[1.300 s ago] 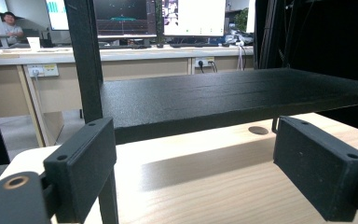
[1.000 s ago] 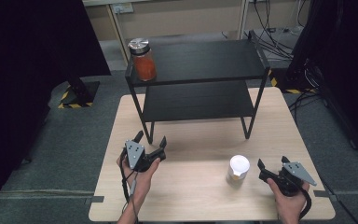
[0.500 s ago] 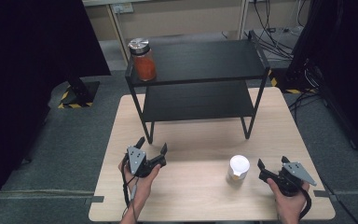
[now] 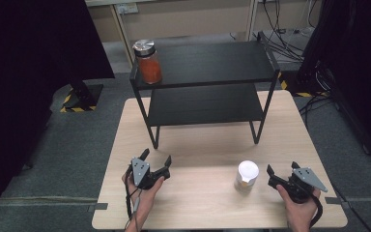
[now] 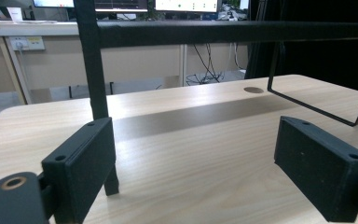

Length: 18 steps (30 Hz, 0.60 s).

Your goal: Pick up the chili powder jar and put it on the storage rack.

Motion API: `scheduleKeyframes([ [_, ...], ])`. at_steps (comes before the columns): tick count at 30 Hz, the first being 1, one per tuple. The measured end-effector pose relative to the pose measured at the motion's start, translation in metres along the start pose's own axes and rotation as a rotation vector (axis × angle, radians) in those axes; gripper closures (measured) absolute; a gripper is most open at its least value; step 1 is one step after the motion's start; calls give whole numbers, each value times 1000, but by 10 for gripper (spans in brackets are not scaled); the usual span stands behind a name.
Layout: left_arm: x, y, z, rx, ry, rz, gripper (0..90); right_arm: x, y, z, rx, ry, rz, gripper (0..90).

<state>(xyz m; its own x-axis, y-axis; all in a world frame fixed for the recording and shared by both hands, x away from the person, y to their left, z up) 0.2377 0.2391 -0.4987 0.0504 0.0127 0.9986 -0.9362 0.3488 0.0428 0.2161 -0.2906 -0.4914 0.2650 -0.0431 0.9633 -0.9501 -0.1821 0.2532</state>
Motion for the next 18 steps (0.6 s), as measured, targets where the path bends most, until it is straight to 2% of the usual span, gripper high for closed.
scheduleKeyframes([
  [6,-8,-1,0,-23,26,-21,118,0,0,1,3,-3,3,75],
  [16,-14,-5,2,-55,22,-65,118,0,0,1,6,-4,1,75],
  [18,-16,-6,2,-55,31,-67,118,0,0,1,6,-2,2,75],
])
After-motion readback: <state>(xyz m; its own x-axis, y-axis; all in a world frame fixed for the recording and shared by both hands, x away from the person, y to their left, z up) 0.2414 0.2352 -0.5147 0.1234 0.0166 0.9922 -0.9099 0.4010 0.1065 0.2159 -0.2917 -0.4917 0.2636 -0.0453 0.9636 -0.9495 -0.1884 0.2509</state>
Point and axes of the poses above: each handheld gripper's, and its own axes: y roughly backward along the jaws, x roughly out of its top, z roughly to its right, the point moved 2 cm from there along -y, roughly forward along the jaws, and after that the axes turned 3 degrees about z, right-handed, at the moved point
